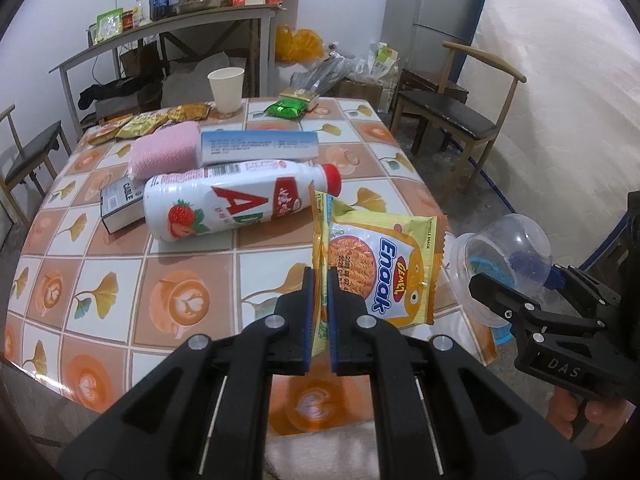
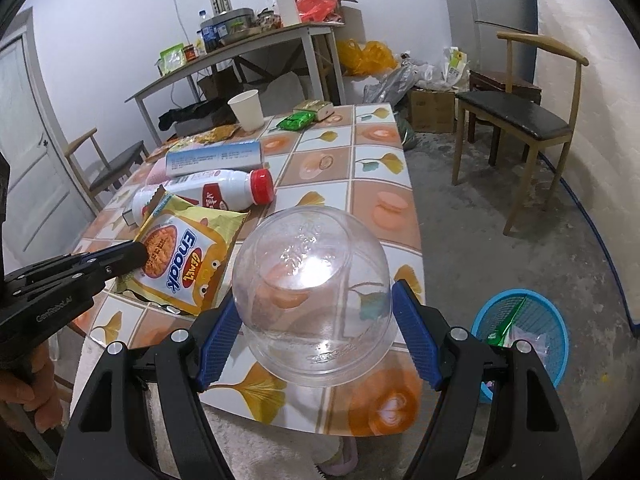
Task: Collect trash
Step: 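Lift the Enaak bag with the left tool while the right holds the clear dome lid, then carry both items to the blue wastebasket and open both tools to drop them, then move both open tools back over the table toward the milk bottle, then grasp the pink bubble-wrap pouch with the left tool while the right grasps the blue medicine box, then lift the pink pouch with the left tool while the right lifts the blue box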
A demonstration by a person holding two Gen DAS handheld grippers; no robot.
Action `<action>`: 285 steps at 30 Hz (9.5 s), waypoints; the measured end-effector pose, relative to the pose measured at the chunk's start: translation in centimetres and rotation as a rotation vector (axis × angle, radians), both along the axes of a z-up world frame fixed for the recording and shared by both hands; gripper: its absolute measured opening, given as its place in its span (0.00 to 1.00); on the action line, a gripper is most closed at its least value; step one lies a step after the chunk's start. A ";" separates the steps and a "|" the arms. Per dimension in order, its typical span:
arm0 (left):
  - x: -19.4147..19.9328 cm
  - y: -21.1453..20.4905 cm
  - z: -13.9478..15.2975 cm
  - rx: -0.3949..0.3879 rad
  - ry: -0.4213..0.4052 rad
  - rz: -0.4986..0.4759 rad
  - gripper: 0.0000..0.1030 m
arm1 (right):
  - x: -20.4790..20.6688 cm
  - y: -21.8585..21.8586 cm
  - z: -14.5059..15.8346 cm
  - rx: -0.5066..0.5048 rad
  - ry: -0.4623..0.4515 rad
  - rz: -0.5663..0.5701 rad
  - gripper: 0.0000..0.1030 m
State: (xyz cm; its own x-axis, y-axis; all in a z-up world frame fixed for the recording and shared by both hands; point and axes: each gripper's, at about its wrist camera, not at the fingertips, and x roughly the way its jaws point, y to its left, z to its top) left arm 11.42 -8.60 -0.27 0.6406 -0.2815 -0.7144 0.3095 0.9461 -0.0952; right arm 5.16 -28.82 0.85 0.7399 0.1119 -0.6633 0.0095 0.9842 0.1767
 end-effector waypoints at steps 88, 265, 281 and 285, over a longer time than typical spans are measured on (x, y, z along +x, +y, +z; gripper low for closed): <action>5.0 -21.3 -2.3 -0.236 0.423 -0.484 0.57 | 3.7 -34.1 -30.6 0.431 0.699 -0.676 0.28; 26.4 20.2 -3.2 -0.358 0.181 0.120 0.40 | 33.1 2.1 -10.4 1.081 0.801 0.378 0.51; 24.4 22.0 -1.2 -0.561 0.163 0.167 0.30 | 30.1 0.2 -8.2 1.177 0.588 0.338 0.31; 23.2 21.9 0.3 -0.567 0.124 0.169 0.29 | 29.0 -0.4 -6.9 1.212 0.519 0.322 0.29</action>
